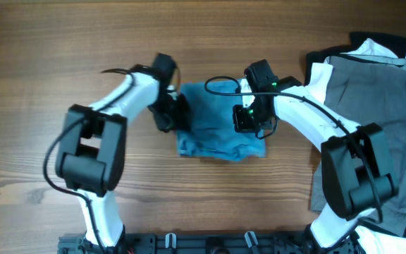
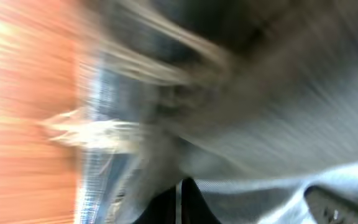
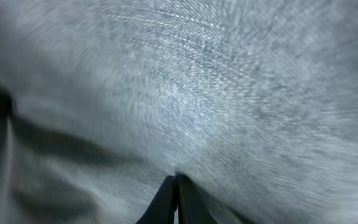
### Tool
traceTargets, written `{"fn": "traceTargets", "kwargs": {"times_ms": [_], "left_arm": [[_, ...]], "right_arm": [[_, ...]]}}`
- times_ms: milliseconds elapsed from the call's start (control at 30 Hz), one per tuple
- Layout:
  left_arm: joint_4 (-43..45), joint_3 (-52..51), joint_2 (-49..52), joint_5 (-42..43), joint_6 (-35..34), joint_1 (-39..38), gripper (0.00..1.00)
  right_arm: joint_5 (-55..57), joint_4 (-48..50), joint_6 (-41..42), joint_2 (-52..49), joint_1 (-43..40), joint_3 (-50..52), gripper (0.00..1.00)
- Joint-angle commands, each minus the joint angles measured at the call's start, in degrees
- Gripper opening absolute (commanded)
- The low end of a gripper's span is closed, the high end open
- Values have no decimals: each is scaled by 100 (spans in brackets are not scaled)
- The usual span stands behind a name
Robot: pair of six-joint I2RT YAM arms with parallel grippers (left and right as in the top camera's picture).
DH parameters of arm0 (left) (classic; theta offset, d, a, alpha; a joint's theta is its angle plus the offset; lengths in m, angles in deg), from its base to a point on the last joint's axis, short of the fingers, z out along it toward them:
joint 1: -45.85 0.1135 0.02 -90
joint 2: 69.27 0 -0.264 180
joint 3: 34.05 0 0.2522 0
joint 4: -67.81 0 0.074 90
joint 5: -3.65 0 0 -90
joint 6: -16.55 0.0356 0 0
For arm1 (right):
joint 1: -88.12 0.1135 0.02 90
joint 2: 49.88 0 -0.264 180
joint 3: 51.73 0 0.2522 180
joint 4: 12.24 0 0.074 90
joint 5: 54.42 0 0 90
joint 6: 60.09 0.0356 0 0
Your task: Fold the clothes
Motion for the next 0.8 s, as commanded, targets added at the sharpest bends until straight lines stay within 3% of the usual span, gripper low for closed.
{"fn": "traceTargets", "kwargs": {"times_ms": [0,133,300,467,600,767], "left_arm": [[-391,81,295,-800,356,1019,4],[-1016,417,-72,442,872,1318,4],[-1010,417,-852,413,970,852,8],[-1239,415,-1231,273,476,190,9],[-1587,264,-1209,-535,-247,-280,5],[-966,-575,-1191,-994,-1005,-520,5]], "right_arm": [[-835,87,-717,741,-46,-81,5],[-511,721,-732,1561,-57,-81,8],[446,1416,-306,1917,-57,-79,8],[584,1554,-271,1602,-57,-72,7],[581,1475,-160,1119,-57,-70,7],[151,1453,-205,557,-57,-70,7]]}}
